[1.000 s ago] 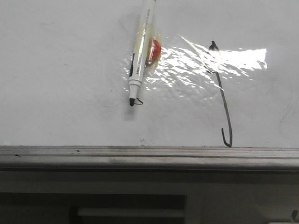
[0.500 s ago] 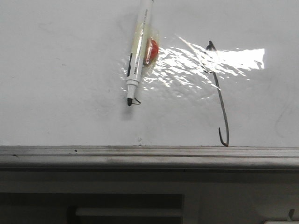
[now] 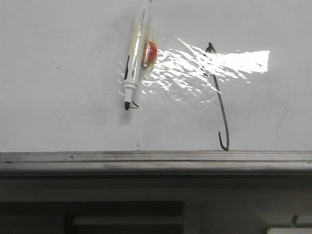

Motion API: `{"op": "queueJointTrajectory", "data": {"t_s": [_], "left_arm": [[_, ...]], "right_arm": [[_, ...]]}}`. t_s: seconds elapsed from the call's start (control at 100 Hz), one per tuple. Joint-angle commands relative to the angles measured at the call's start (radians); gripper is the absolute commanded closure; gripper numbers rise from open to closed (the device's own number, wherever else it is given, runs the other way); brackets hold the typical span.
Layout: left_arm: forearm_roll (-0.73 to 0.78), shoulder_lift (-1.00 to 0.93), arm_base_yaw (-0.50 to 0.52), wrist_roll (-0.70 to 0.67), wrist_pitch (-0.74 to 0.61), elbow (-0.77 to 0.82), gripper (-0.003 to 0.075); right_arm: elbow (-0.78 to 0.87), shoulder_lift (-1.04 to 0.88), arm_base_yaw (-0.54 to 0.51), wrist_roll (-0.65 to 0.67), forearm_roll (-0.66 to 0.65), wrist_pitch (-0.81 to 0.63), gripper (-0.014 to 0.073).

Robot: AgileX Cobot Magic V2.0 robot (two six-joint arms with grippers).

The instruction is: Write number 9 on whiteboard

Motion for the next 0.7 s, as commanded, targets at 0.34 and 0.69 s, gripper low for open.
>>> {"op": "queueJointTrajectory", "data": {"t_s": [0.34, 0.69], "left_arm": [[-0.001, -0.027, 0.004, -0.009, -0.04, 0.018, 0.0741], [-0.001, -0.027, 0.004, -0.009, -0.04, 0.018, 0.0741]], "right_arm": [[0.025, -0.026, -0.016, 0.051, -0.018, 0.108, 0.0655], [0.025, -0.026, -0.016, 0.051, -0.018, 0.108, 0.0655]]}}
